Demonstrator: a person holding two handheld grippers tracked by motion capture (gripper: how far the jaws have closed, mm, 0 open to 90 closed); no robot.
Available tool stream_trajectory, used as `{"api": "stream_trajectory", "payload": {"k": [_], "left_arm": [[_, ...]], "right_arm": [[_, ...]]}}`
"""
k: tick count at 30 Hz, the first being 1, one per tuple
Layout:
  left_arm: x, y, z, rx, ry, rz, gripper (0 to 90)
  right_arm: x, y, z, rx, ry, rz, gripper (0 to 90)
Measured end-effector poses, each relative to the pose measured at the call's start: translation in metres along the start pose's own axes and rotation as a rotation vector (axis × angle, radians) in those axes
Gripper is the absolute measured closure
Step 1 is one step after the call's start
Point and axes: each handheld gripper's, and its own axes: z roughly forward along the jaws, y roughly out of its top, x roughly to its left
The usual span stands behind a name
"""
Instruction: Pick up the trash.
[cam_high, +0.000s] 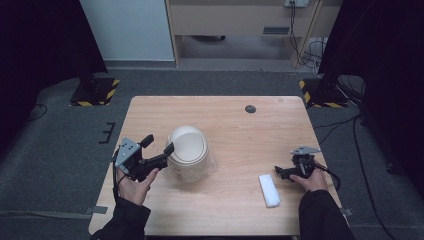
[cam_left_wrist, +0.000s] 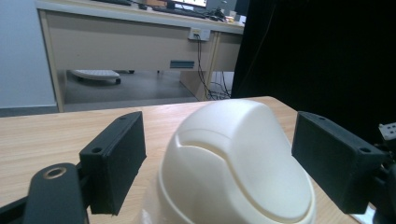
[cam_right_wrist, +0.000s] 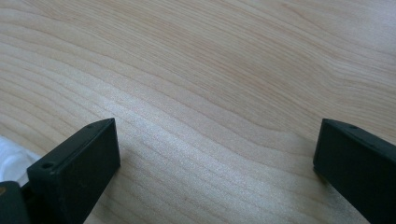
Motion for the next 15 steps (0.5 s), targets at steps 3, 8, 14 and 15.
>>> {"api": "stream_trajectory", "payload": {"k": [3,8,14,15], "left_arm": [[-0.004,-0.001,0.002,0.007,-0.006,0.009,16.9],[-0.01,-0.007,0.007,0.045,-0.004,0.028,16.0],[-0.011,-0.016,0.016,0.099,0.011,0.038,14.7],[-0.012,-0.018,0.017,0.106,0.012,0.041,14.7]], "right_arm": [[0.0,0.0,0.0,0.0,0.0,0.0,0.6],[0.0,0.0,0.0,0.0,0.0,0.0,0.6],[0.0,0.0,0.0,0.0,0.0,0.0,0.6],[0.0,0.0,0.0,0.0,0.0,0.0,0.6]]}}
